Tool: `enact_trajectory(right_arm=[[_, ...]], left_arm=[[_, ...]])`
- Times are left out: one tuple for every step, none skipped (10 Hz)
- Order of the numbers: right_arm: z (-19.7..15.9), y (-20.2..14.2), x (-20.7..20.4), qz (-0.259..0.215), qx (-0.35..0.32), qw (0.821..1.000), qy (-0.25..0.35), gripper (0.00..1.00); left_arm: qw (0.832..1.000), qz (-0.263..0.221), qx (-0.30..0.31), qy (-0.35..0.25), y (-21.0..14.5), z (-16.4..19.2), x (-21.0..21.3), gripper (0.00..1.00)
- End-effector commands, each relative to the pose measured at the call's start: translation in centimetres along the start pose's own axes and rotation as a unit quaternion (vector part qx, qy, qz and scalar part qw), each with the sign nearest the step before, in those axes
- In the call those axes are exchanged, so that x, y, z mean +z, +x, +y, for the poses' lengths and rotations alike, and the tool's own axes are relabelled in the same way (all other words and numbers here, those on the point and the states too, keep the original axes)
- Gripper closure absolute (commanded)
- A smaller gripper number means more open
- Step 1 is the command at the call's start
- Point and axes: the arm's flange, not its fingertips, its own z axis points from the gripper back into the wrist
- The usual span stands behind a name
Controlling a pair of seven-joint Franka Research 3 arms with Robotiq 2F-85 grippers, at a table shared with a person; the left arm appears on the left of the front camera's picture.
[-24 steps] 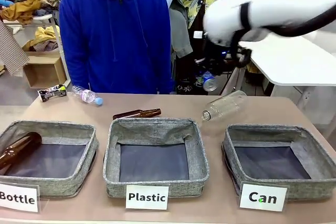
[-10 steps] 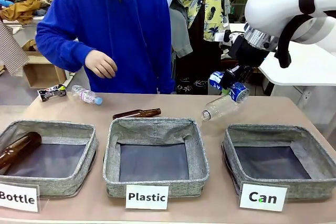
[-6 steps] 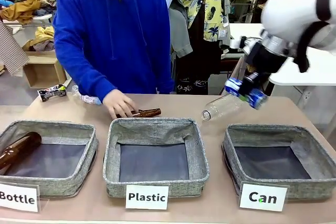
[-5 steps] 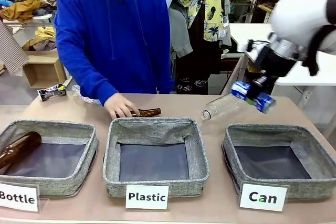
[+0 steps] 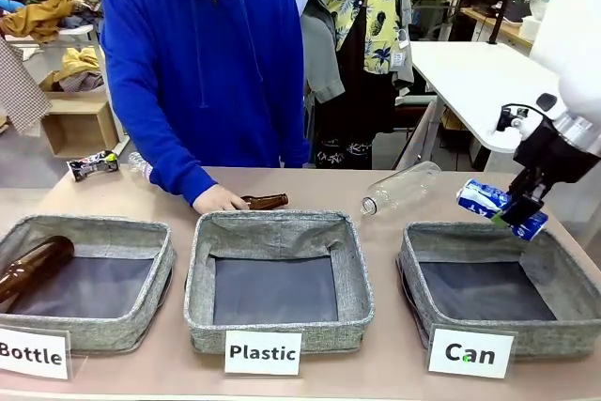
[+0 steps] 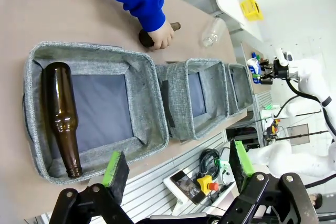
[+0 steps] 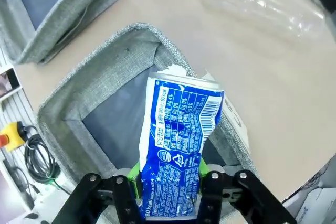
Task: Sort the can waste into the basket.
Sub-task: Pick up the can waste from the table and place it in the right Fabric basket.
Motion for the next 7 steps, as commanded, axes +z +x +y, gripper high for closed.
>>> enact_trajectory(right_arm=[[-0.07,0.35,-0.69,-0.020,0.023,0.999,0.008,0.19],[-0.06,0.63,-0.81,-0.010,0.026,1.000,0.002,0.07],[0.00,0.66,-0.81,-0.007,0.024,1.000,0.001,0.00],[0.05,0.51,-0.81,-0.005,0.026,1.000,0.000,0.00],[0.12,0.45,-0.88,-0.004,0.029,1.000,-0.003,0.00],[0.12,0.44,-0.90,-0.006,0.029,1.000,-0.002,0.00],[0.14,0.50,-0.85,-0.011,0.017,1.000,0.002,0.00]], left_arm=[[1.000,0.000,0.001,-0.006,-0.11,-0.03,0.01,0.00],[1.000,0.000,0.001,-0.006,-0.11,-0.03,0.01,0.00],[1.000,0.000,0.001,-0.006,-0.11,-0.03,0.01,0.00],[1.000,0.000,0.001,-0.006,-0.11,-0.03,0.01,0.00],[1.000,0.000,0.001,-0.006,-0.11,-0.03,0.01,0.00],[1.000,0.000,0.001,-0.006,-0.11,-0.03,0.01,0.00],[1.000,0.000,0.001,-0.006,-0.11,-0.03,0.01,0.00]])
